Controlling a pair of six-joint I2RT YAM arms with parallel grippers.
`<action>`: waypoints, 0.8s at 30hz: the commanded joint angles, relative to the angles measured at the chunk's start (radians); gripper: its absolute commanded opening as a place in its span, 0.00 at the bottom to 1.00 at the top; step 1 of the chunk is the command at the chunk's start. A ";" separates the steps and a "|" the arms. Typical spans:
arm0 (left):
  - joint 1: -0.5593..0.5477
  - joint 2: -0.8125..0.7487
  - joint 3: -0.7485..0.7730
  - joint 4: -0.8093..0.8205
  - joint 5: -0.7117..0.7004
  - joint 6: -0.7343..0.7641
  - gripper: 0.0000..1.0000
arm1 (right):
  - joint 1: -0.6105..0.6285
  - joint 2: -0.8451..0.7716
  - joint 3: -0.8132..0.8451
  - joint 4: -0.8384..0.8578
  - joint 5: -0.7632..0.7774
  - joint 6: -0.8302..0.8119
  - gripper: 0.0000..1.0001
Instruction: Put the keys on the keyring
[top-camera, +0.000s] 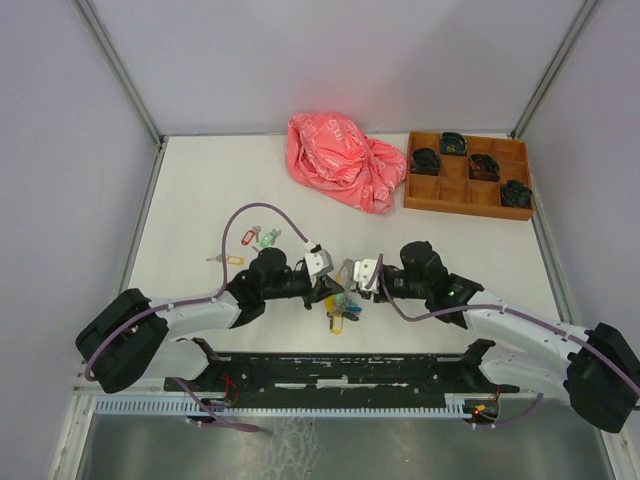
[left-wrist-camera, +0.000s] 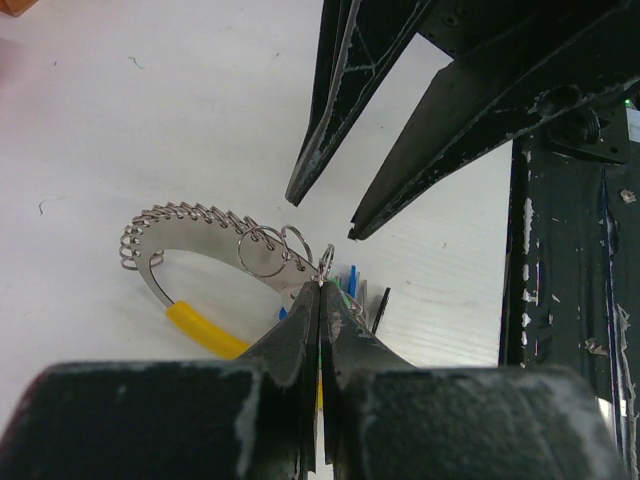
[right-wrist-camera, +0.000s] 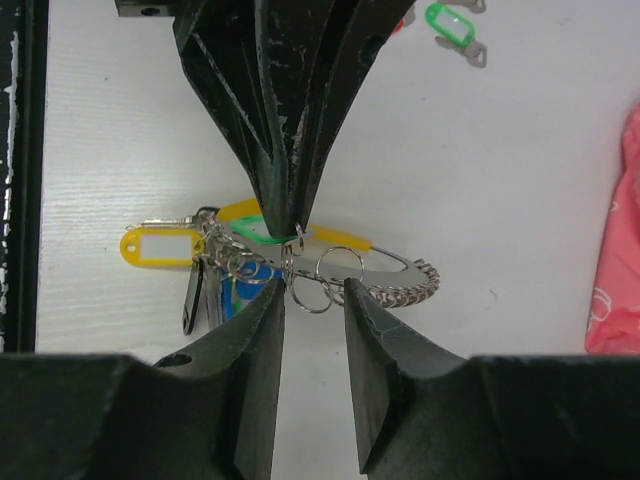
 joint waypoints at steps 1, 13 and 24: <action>-0.006 -0.008 0.045 0.011 0.000 0.045 0.03 | 0.004 0.051 0.072 -0.056 -0.050 -0.036 0.38; -0.008 0.001 0.054 0.012 0.000 0.045 0.03 | 0.003 0.142 0.113 -0.051 -0.091 0.007 0.35; -0.009 -0.009 0.045 -0.013 -0.033 0.030 0.03 | 0.000 0.129 0.073 0.050 -0.058 0.062 0.01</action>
